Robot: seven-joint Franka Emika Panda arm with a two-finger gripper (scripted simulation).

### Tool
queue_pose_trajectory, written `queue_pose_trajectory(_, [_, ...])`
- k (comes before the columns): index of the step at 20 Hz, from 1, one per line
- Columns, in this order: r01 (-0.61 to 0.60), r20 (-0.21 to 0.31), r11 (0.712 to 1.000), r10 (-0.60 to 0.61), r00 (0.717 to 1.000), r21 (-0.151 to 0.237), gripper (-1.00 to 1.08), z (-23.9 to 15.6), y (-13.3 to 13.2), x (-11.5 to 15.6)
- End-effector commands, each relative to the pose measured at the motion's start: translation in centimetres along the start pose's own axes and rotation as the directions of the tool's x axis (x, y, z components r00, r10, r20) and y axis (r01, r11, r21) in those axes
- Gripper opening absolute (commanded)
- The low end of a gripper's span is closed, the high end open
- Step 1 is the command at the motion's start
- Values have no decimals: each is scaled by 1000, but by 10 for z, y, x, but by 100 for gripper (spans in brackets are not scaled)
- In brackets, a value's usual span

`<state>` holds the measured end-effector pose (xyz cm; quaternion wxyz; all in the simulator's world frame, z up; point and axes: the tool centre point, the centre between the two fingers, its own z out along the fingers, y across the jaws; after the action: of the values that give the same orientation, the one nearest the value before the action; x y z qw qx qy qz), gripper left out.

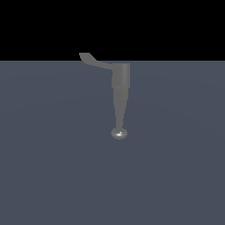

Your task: Turn on the faucet by rotating a designated handle.

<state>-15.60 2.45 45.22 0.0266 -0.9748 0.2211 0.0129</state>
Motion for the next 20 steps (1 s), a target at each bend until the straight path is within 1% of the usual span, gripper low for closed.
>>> queue_pose_trajectory(1, [-62, 2, 998, 62, 998, 3, -100, 5, -6, 9])
queue_pose_trajectory(5, [-159, 5, 987, 159, 987, 6, -100, 14, -16, 23])
queue_pose_trajectory(10, [-278, 8, 961, 278, 961, 6, -100, 27, -29, 40])
queue_pose_trajectory(15, [-394, 8, 919, 394, 919, 5, -100, 40, -41, 57])
queue_pose_trajectory(20, [-504, 6, 864, 504, 864, 2, -100, 56, -54, 73])
